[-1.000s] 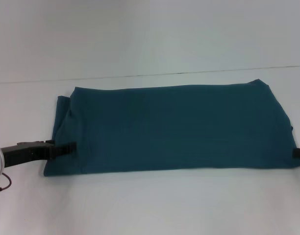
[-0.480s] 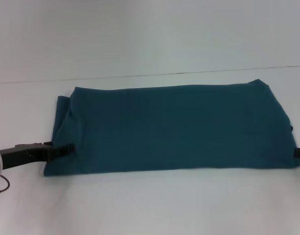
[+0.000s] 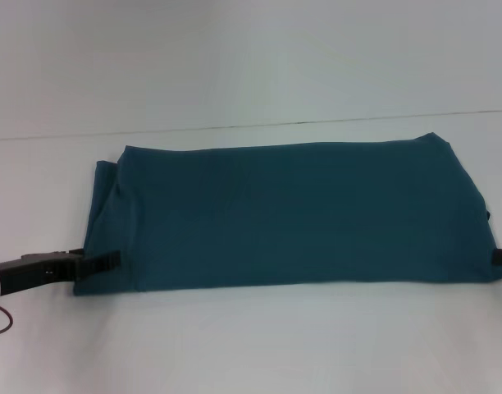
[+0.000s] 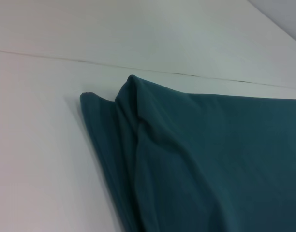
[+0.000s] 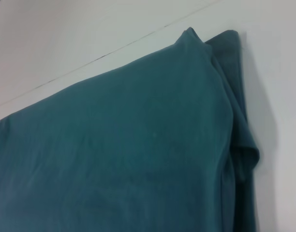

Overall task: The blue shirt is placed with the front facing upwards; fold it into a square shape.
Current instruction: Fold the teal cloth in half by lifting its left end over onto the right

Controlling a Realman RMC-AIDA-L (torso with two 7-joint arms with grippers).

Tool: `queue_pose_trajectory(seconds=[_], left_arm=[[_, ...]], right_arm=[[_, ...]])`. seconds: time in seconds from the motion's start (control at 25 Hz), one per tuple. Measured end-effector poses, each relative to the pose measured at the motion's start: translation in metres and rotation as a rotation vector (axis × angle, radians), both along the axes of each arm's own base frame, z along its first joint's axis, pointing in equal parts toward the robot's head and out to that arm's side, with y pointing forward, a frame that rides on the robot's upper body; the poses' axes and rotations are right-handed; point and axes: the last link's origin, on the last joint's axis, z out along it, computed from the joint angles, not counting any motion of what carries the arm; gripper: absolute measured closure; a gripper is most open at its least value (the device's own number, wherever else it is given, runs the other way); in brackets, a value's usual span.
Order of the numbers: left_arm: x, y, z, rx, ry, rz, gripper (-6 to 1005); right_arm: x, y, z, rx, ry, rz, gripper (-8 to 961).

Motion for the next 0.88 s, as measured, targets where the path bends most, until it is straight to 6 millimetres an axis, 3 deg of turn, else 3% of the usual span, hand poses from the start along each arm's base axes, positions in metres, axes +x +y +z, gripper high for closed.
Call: queue_pose_trajectory(seconds=[0.88], left_arm=[[-0.0026, -0.0068, 0.0009, -0.016, -0.022, 0.003, 252]], right_arm=[[-0.0001, 0.0008, 0.0022, 0.000, -0.003, 0.004, 951]])
